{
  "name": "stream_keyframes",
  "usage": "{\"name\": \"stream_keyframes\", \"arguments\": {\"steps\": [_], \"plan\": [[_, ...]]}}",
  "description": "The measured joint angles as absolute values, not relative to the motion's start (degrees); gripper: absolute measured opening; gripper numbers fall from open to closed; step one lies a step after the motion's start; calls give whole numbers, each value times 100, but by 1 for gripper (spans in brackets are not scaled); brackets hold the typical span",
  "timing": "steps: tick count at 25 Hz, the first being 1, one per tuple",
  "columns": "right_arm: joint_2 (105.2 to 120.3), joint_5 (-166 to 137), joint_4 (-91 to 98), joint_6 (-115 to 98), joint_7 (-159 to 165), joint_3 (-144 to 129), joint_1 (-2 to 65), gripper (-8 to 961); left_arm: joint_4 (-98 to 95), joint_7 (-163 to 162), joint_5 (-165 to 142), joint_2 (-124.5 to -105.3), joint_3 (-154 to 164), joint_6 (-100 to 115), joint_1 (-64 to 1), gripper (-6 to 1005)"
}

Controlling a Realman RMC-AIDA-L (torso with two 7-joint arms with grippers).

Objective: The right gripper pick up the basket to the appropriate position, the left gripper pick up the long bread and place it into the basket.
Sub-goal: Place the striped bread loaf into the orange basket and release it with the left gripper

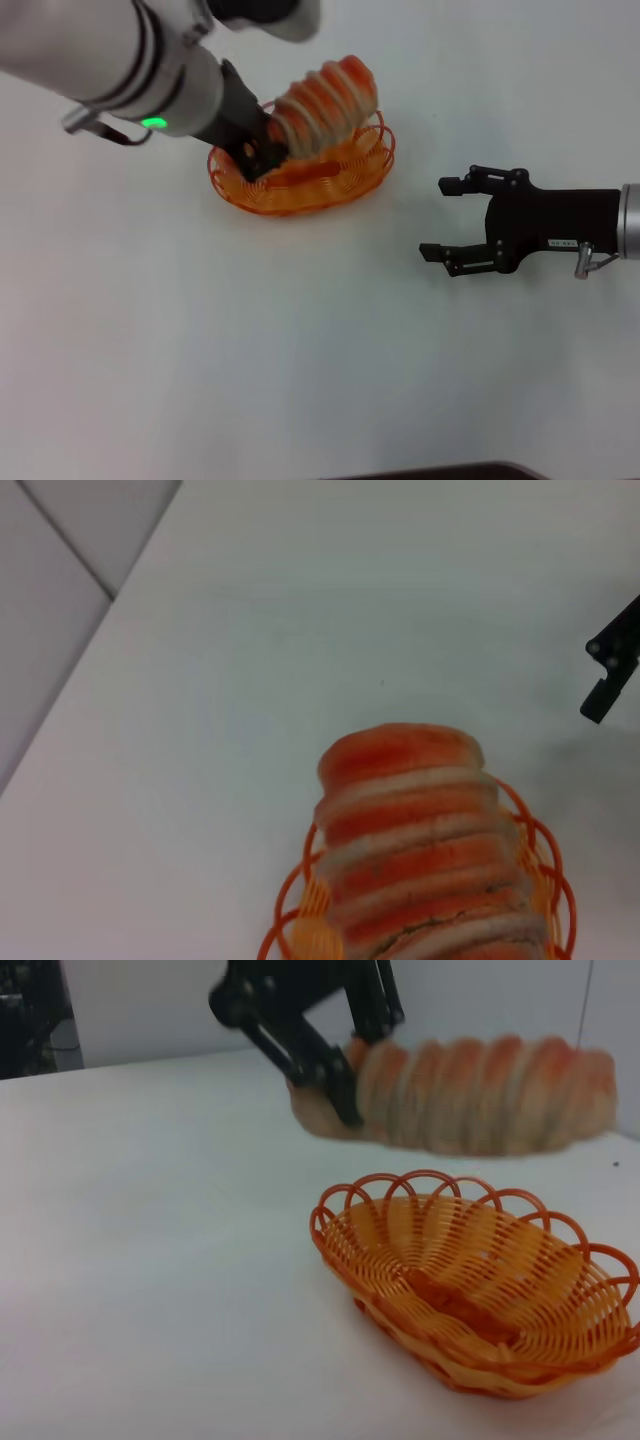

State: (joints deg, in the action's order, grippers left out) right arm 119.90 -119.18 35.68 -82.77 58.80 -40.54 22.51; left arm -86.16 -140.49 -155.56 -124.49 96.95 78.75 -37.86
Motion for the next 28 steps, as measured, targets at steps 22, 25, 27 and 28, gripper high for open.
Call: {"name": "stream_keyframes", "arguments": {"steps": [22, 25, 27, 28], "plan": [[11998, -11918, 3568, -8351, 5897, -4060, 2304, 930, -7835, -14417, -15614, -12455, 10229, 6775, -3604, 376], [12003, -11918, 3569, -8350, 5898, -4060, 2310, 930, -7854, -14409, -15586, -12450, 10204, 6769, -3544, 494], [12004, -11918, 3568, -8349, 5898, -4060, 2315, 930, -7950, -14406, -15542, -12450, 10145, 6741, -3461, 579], [12005, -11918, 3569, -8349, 5898, -4060, 2319, 930, -8032, -14404, -15487, -12452, 10097, 6699, -3381, 625]]}}
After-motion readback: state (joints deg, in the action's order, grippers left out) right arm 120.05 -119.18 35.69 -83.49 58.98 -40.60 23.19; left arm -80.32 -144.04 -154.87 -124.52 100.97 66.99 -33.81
